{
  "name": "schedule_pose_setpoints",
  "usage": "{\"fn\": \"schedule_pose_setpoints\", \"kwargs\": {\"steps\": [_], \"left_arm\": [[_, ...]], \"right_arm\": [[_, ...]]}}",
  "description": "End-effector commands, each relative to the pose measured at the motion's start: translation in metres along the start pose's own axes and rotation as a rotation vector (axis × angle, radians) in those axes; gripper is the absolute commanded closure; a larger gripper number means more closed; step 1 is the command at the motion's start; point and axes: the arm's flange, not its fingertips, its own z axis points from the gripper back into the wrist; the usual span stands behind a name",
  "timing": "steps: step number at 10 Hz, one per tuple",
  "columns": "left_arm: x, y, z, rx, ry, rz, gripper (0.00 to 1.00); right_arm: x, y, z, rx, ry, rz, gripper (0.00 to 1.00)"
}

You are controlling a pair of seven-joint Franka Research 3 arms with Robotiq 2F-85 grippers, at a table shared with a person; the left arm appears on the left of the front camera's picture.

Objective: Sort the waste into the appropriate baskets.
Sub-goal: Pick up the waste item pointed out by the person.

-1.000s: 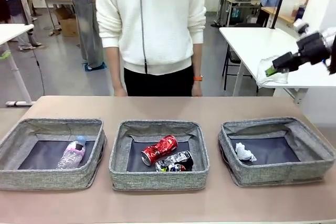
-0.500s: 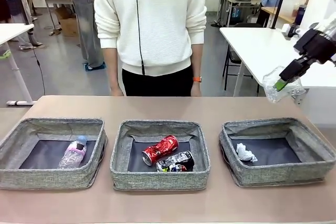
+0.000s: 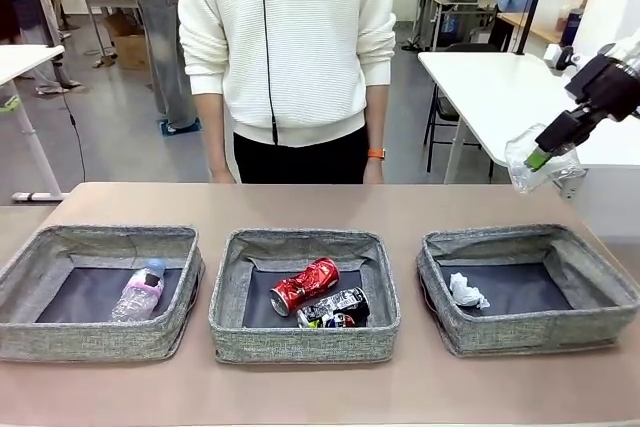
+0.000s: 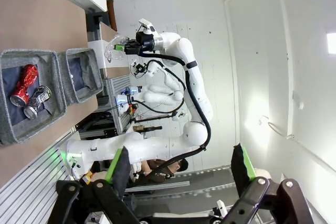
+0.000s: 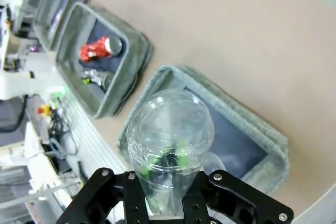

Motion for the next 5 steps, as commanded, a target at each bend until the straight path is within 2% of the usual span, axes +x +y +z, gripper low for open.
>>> {"fn": "schedule_pose_setpoints", "kwargs": {"steps": [1,2,3,5], "left_arm": [[0.001,-0.001,-0.001,-0.017,0.002,-0.018,0.0],[0.001,-0.001,-0.001,-0.017,0.002,-0.018,0.0],[0.001,-0.001,-0.001,-0.017,0.002,-0.018,0.0],[0.001,-0.001,-0.001,-0.017,0.002,-0.018,0.0]], "right_arm": [[0.047,0.053,0.003,-0.072,0.08,-0.204,0.96],[0.093,0.128,0.005,-0.199,0.142,-0.28,0.96],[0.119,0.181,0.004,-0.179,0.12,-0.274,0.96],[0.158,0.286,-0.029,-0.308,0.118,-0.406,0.96]]}}
